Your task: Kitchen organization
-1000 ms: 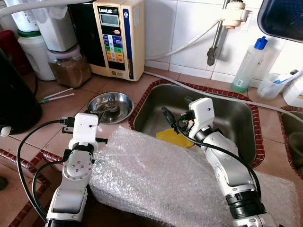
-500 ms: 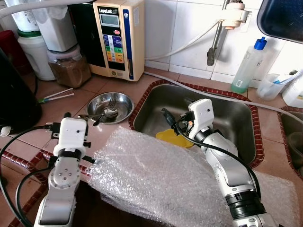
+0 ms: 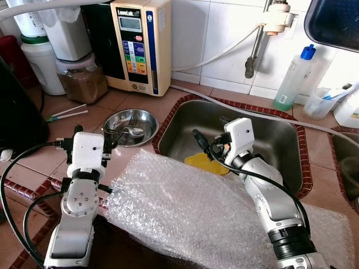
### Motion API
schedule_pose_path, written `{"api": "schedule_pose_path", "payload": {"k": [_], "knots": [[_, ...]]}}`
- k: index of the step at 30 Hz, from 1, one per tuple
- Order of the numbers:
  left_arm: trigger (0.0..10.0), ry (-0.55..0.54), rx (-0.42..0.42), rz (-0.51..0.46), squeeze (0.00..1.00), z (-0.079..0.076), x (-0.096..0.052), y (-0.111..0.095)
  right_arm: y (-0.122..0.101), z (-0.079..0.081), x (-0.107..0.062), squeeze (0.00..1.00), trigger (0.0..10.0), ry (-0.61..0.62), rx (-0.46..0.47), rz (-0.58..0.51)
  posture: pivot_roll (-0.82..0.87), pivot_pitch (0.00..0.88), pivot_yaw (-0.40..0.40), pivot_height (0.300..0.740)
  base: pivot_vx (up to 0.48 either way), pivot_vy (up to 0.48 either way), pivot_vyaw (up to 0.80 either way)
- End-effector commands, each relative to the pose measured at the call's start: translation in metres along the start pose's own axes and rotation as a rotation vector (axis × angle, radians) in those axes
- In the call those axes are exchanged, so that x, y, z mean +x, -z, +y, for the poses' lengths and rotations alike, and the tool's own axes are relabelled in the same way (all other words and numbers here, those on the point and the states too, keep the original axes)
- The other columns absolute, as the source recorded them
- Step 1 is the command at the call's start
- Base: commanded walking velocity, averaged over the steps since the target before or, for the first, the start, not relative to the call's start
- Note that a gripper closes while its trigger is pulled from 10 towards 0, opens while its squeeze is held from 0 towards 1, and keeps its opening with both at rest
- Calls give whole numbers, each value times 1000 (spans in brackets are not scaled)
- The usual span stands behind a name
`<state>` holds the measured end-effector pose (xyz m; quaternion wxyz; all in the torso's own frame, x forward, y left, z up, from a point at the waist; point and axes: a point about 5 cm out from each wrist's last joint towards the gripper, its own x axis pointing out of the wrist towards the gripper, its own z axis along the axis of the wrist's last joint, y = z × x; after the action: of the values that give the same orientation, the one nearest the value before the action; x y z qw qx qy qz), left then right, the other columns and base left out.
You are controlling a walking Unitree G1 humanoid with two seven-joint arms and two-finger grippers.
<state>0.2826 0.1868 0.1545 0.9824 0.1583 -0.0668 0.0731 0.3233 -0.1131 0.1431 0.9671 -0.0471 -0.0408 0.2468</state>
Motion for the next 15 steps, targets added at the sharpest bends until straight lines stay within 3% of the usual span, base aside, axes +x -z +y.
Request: {"api": "schedule_pose_path", "payload": {"k": [1,7,11,15], "knots": [[10000,8,4,-53,1000,-2,5,-10,-1,-1,1,0,10000,0,-6,-6,84,0,22,740,0,0,0],[10000,166,70,-192,1000,-23,2,-30,-1,0,2,0,10000,-5,-10,-7,90,0,20,740,0,0,0],[10000,221,65,-170,1000,-31,-4,-26,-1,1,2,0,10000,-8,-11,-5,90,0,20,740,0,0,0],[10000,250,43,-77,1000,-35,-7,-17,-1,1,2,0,10000,-8,-12,-2,90,0,21,740,0,0,0]]}}
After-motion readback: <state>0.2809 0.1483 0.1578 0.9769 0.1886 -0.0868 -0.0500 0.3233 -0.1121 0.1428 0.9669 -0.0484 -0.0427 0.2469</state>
